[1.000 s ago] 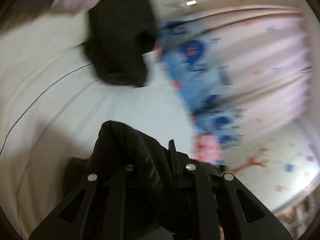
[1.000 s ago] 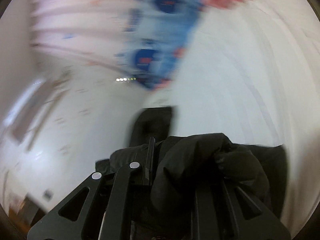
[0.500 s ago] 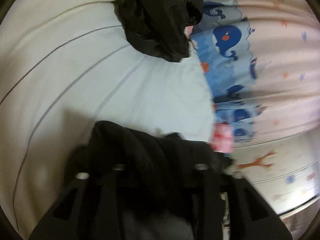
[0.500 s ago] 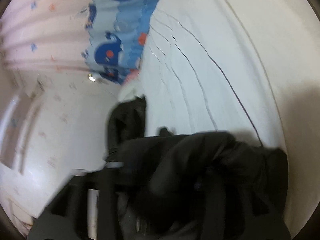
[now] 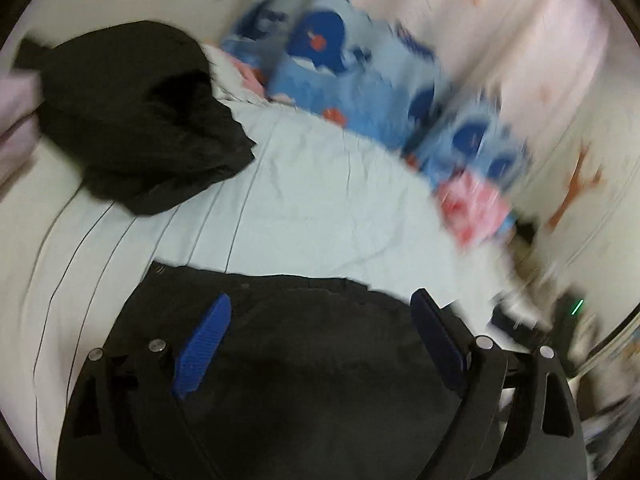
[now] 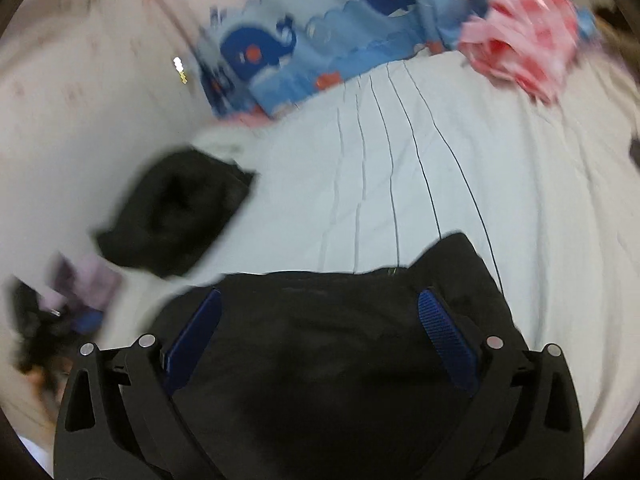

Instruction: Fold large clothes

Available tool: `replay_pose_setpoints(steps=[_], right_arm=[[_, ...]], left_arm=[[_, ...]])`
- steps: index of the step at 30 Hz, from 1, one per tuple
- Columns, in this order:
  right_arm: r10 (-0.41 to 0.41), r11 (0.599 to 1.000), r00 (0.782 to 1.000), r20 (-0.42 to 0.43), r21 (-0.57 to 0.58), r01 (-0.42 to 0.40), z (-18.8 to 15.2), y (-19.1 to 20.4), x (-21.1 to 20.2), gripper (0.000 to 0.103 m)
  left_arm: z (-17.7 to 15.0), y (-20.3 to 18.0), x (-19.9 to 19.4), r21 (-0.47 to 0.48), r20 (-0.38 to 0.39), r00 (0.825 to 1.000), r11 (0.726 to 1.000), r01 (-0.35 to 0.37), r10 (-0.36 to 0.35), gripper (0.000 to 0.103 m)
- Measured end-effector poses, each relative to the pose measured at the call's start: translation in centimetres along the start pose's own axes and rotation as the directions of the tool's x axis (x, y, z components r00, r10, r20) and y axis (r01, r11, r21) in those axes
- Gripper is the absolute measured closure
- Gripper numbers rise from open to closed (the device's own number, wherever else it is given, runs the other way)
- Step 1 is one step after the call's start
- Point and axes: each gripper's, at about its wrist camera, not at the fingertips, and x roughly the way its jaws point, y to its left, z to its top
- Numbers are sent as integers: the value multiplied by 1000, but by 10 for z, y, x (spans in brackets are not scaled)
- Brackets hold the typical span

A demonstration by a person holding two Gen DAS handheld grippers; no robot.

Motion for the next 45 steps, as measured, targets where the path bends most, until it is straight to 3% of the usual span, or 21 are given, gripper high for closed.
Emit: replay_pose_setpoints(steps=[3,5,8,10,12,14,17,20,21,22,23,26,28,29,31,34,36,37,38,40,45], right_arm=[[-161,984,979,-129,-92,149,-32,-5,67,8],[-56,996,986,-156,57,66,-51,-30,82,9],[-78,997,987,-140,17,81,-67,-35,74,11],[-132,991,974,-183,-26,130,-63,-29,75,11],[-176,984,974,-140,-40,172,-48,-20,60,11],[-171,985,983,-60,-51,168,-33,-9,45,11],[-207,971,978,-19,-127,203,-13,10,48,11],[-335,919,938,-87,-250,305,-25,5,98,11],[-321,930,938,-134,-232,285,-34,-7,115,11],[-211,977,963,-166,-79,200,-41,-35,121,10],[-166,986,976,-144,0,167,-46,-52,118,10],[-190,982,966,-176,-45,185,-45,-49,123,11],[-217,976,957,-195,-76,205,-39,-43,113,11],[-204,979,966,-161,-53,198,-36,-41,96,11],[-176,984,982,-73,-36,174,-35,-40,63,11],[-244,967,969,36,-63,246,-57,-45,32,7],[-280,960,959,-51,-16,279,-82,-74,51,7],[-189,976,976,-111,85,199,-90,-100,63,7],[-163,977,981,-100,123,175,-90,-105,59,7],[-182,973,976,-118,120,196,-84,-102,53,7],[-123,992,988,91,0,123,-103,-42,-38,7]], left_arm=[[-24,15,69,-27,-126,988,995,-99,95,17],[-47,38,94,-100,-150,988,993,-58,42,17],[-64,41,83,-76,-123,992,996,-37,27,17],[-64,35,84,-33,-167,983,996,-80,73,18],[-55,33,72,-42,-175,979,992,-116,107,21],[-36,27,46,-38,-81,990,993,-114,111,21],[-19,28,39,-26,-22,985,985,-173,173,21],[-24,56,63,-64,-55,972,970,-233,230,21],[-36,75,81,-104,-104,972,969,-223,213,20],[-41,87,88,-161,-109,982,972,-172,155,20],[-46,97,89,-204,-94,987,968,-146,130,20],[-50,97,96,-176,-105,982,969,-171,155,20],[-46,94,91,-154,-132,975,968,-198,178,21],[-43,93,83,-159,-130,973,965,-209,189,21],[-43,90,46,-181,-64,985,969,-168,159,21],[-50,82,2,-111,39,976,972,-208,213,17],[-64,91,0,-92,42,964,962,-256,261,16],[-77,107,15,-115,-20,964,957,-265,264,16],[-84,119,26,-155,-55,972,959,-236,230,16],[-83,124,25,-169,-63,965,950,-262,255,16],[-93,95,-34,-123,44,968,963,-241,248,16]])
